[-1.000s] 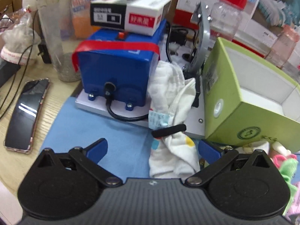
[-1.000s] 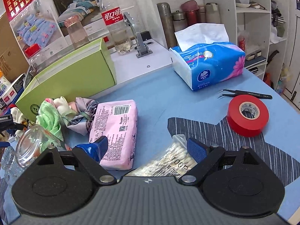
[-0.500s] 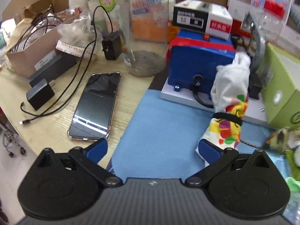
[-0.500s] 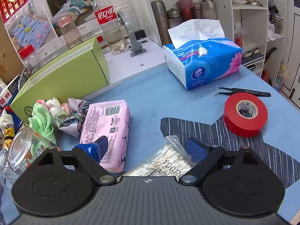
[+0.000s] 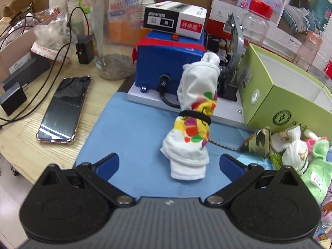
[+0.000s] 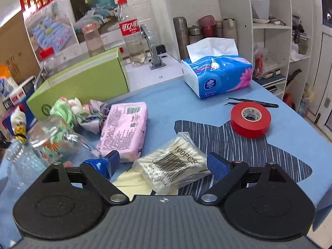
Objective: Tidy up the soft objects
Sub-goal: 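Close the left gripper on the printed sock while the right gripper grasps the swab bag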
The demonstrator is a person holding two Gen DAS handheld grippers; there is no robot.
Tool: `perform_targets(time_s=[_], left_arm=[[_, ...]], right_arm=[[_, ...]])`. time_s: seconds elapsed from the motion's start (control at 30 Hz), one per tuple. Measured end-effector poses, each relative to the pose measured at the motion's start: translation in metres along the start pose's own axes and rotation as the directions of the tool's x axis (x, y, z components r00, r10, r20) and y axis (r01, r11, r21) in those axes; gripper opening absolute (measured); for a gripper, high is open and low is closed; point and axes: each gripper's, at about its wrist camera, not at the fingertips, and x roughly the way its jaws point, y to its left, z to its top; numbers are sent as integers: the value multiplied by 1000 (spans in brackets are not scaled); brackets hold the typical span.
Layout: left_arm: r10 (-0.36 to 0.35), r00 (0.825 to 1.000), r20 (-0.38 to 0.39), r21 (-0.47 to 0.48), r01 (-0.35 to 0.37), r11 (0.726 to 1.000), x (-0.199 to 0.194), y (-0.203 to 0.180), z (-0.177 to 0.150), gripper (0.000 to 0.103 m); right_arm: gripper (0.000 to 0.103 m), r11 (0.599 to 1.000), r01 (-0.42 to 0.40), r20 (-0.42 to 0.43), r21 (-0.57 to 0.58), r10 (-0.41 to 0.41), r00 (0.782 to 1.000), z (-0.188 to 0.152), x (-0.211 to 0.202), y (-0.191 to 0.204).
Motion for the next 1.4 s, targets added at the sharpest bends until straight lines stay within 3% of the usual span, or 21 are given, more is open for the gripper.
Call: perform_targets(time_s=[0.13,0.27,0.33,0.53,0.63,0.9,1.27,1.4], left_arm=[[6,1000,-5,-26,-6,1000,-3,9,-5,102],[27,1000,-2,-43,-27,999,-2,13,-4,102],[28,1000,-5,-40,-28,999,-1,12,-3,102],[45,999,-12,-12,-45,999,-3,9,-6,102],[53,998,-17,-20,-54,998,-3,12,-5,102],[60,998,-29,-27,-61,998,1,11,-4,102],[25,999,-33,0,-25,1000,6,0,-3,102],[-25,999,-30,-5,25,1000,16,-10,10,102]], right_arm=[[78,999,35,-42,-5,-36,998,-17,6,-1],[78,998,-49,-76,38,52,996,-25,1,-7],[78,995,-85,-84,48,89,992,-22,6,-5],[78,995,-100,-79,26,102,992,7,39,-3],[78,998,-49,-81,-35,46,996,18,45,-2],[78,994,55,-109,-95,-65,992,-1,38,-20],[79,985,92,-72,-148,-104,992,7,61,-14],[81,985,100,14,-139,-99,995,-4,59,-12]])
